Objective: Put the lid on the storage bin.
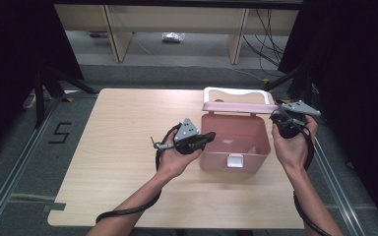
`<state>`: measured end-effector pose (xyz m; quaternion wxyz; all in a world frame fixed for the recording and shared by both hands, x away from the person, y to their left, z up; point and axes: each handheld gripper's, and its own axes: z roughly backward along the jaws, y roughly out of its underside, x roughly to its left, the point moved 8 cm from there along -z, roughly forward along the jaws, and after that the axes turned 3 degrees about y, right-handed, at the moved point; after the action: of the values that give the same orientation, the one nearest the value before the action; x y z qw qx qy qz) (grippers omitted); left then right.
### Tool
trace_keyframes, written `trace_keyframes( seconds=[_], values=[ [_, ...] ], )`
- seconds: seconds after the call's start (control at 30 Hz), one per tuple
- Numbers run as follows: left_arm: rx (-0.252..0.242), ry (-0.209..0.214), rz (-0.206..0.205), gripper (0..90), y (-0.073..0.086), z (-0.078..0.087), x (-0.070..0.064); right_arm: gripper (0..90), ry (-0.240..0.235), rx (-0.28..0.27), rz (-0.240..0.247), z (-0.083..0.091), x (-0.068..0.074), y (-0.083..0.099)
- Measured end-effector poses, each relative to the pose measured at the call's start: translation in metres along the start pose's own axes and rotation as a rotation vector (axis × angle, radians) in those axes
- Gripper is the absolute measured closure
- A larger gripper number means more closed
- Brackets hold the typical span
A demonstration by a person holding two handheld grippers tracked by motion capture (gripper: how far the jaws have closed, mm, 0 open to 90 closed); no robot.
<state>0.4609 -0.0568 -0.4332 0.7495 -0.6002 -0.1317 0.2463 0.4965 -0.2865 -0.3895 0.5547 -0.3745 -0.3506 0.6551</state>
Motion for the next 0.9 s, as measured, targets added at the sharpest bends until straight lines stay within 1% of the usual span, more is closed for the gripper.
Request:
trace_keyframes(
  seconds=[0.03, 0.07, 0.1, 0.13, 0.17, 0.2, 0.27, 0.3, 0.33, 0.37, 0.4, 0.43, 0.47, 0.5, 0.53, 0.57, 0.6, 0.63, 0.67, 0.7, 0.73, 0.77, 0.8, 0.83, 0.87, 0.9],
  values=[
    [-0.003, -0.002, -0.001, 90.0, -0.001, 0.000, 0.001, 88.3, 0.010, -0.008, 0.005, 0.000, -0.001, 0.001],
    [-0.004, -0.003, 0.001, 90.0, -0.001, 0.000, 0.001, 88.3, 0.009, -0.004, -0.007, 0.001, 0.000, 0.002],
    [-0.005, -0.005, 0.003, 90.0, -0.001, 0.001, 0.002, 88.2, 0.005, -0.007, 0.008, 0.001, 0.000, 0.003],
    [-0.007, -0.007, 0.003, 90.0, -0.002, 0.001, 0.002, 88.2, 0.005, -0.010, -0.007, 0.001, 0.000, 0.004],
    [-0.011, -0.008, 0.005, 90.0, -0.003, 0.001, 0.003, 88.2, 0.005, -0.004, 0.010, 0.002, 0.000, 0.005],
    [-0.012, -0.009, 0.003, 90.0, -0.003, 0.002, 0.003, 88.2, 0.006, 0.005, -0.015, 0.003, 0.002, 0.007],
    [-0.014, -0.010, 0.005, 90.0, -0.004, 0.002, 0.003, 88.1, 0.012, -0.017, 0.007, 0.002, 0.001, 0.009],
    [-0.014, -0.010, 0.005, 90.0, -0.004, 0.002, 0.004, 88.1, 0.004, -0.020, 0.015, 0.002, 0.001, 0.009],
    [-0.015, -0.011, 0.007, 90.0, -0.004, 0.003, 0.004, 88.0, 0.002, -0.003, 0.005, 0.004, 0.001, 0.011],
    [-0.016, -0.012, 0.008, 90.0, -0.004, 0.003, 0.004, 88.0, 0.014, -0.013, 0.022, 0.004, 0.000, 0.012],
    [-0.016, -0.013, 0.007, 90.0, -0.004, 0.003, 0.004, 88.0, 0.014, -0.005, -0.001, 0.004, 0.002, 0.013],
    [-0.018, -0.015, 0.006, 90.0, -0.004, 0.003, 0.005, 88.0, 0.012, -0.005, 0.014, 0.004, 0.001, 0.014],
    [-0.019, -0.016, 0.005, 90.0, -0.005, 0.004, 0.005, 87.9, 0.012, 0.000, -0.007, 0.005, 0.003, 0.016],
    [-0.020, -0.017, 0.007, 90.0, -0.005, 0.004, 0.005, 87.9, 0.014, 0.004, 0.002, 0.006, 0.002, 0.017],
    [-0.021, -0.018, 0.007, 90.0, -0.005, 0.004, 0.005, 87.8, 0.014, -0.007, -0.006, 0.005, 0.003, 0.018],
    [-0.022, -0.018, 0.006, 90.0, -0.006, 0.004, 0.005, 87.8, 0.016, -0.011, 0.022, 0.005, 0.001, 0.019],
    [-0.025, -0.018, 0.011, 90.0, -0.006, 0.004, 0.005, 87.7, 0.016, 0.000, -0.011, 0.006, 0.004, 0.021],
    [-0.028, -0.018, 0.006, 90.0, -0.007, 0.004, 0.005, 87.7, 0.010, 0.006, -0.005, 0.007, 0.004, 0.022],
    [-0.030, -0.018, 0.005, 90.0, -0.007, 0.005, 0.006, 87.7, 0.022, -0.001, 0.010, 0.006, 0.002, 0.023],
    [-0.031, -0.019, 0.004, 90.0, -0.007, 0.005, 0.006, 87.6, 0.022, 0.006, 0.011, 0.006, 0.001, 0.024],
    [-0.032, -0.020, 0.006, 90.0, -0.007, 0.005, 0.005, 87.6, 0.010, 0.013, -0.009, 0.007, 0.003, 0.026],
    [-0.032, -0.019, 0.006, 90.0, -0.008, 0.005, 0.005, 87.7, 0.011, 0.004, -0.020, 0.006, 0.004, 0.027],
    [-0.040, -0.015, 0.007, 90.0, -0.008, 0.005, 0.005, 87.7, 0.005, 0.004, 0.002, 0.005, 0.002, 0.028],
    [-0.033, -0.020, 0.004, 90.0, -0.008, 0.005, 0.005, 87.7, -0.004, 0.017, -0.009, 0.007, 0.003, 0.030],
    [-0.036, -0.019, 0.006, 90.0, -0.009, 0.005, 0.004, 87.6, 0.001, 0.022, 0.004, 0.007, 0.002, 0.031],
    [-0.037, -0.019, 0.002, 90.0, -0.009, 0.005, 0.004, 87.6, -0.001, 0.026, -0.025, 0.007, 0.004, 0.033]
  ],
)
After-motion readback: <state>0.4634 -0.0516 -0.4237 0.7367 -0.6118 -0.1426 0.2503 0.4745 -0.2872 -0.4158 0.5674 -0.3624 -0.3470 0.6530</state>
